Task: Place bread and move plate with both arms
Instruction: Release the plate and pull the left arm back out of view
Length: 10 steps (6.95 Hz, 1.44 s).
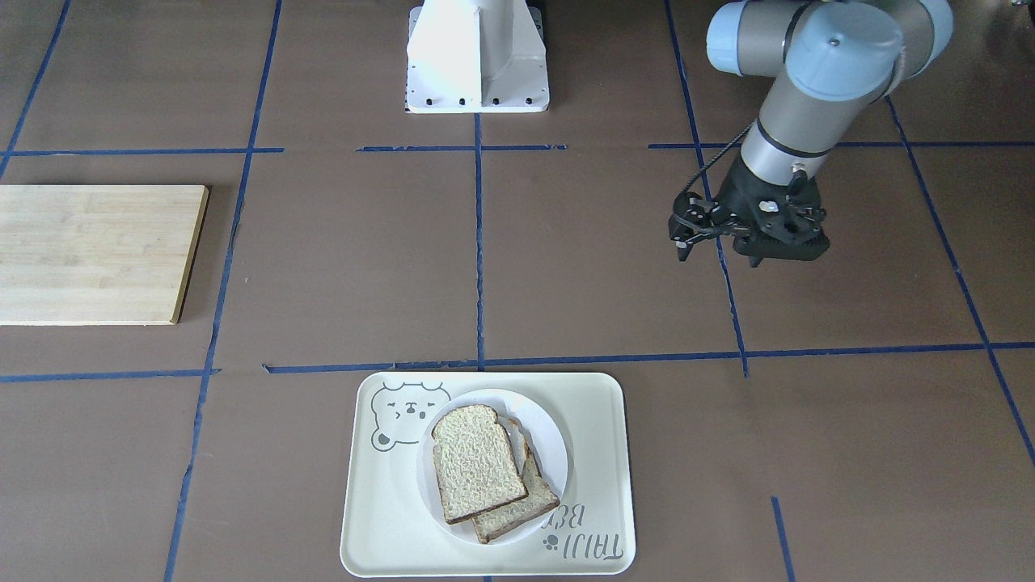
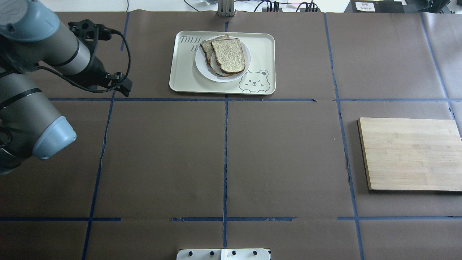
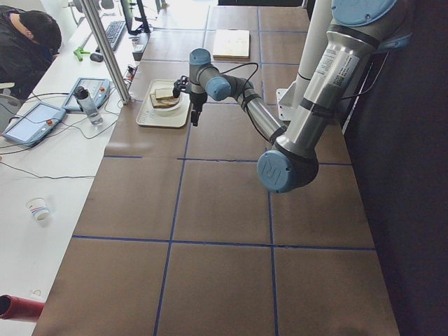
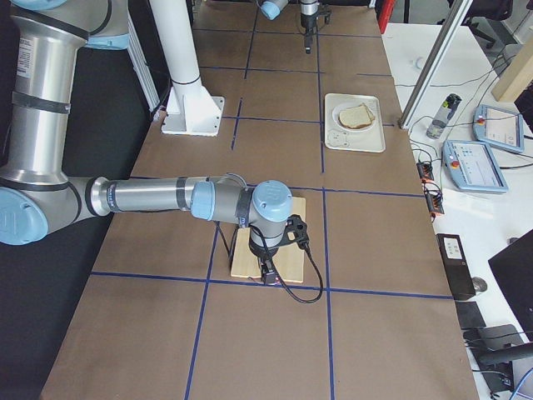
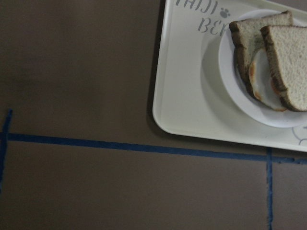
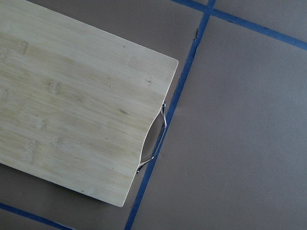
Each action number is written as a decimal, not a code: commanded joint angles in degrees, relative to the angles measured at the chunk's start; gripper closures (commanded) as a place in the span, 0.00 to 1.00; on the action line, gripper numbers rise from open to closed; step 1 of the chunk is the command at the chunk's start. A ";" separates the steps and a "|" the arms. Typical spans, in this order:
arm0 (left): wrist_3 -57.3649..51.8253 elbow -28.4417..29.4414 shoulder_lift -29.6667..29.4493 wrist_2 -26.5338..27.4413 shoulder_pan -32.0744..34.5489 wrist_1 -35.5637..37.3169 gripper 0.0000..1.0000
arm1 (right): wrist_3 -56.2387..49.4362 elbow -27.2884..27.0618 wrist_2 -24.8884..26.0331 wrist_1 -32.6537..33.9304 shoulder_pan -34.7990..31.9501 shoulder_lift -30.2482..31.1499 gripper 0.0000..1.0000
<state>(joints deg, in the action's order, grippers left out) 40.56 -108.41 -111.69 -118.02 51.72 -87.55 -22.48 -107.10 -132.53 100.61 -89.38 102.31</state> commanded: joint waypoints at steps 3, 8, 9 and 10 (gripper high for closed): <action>-32.74 -4.88 23.72 -9.81 18.71 0.54 0.00 | 8.24 -0.21 0.34 -0.76 0.00 -0.09 0.00; -38.27 0.55 36.36 -13.28 31.60 -1.66 0.00 | 8.60 0.40 0.08 -0.68 0.09 -0.97 0.00; -37.93 2.13 36.71 -13.37 31.60 -1.14 0.00 | 8.60 0.41 0.08 -0.68 0.09 -0.97 0.00; -37.92 2.76 36.80 -13.11 31.69 -0.87 0.00 | 8.60 0.41 0.08 -0.68 0.09 -0.97 0.00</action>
<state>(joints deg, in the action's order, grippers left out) 2.57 -106.88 -75.11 -131.30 83.23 -88.75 -13.88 -106.73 -132.45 99.93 -89.30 101.37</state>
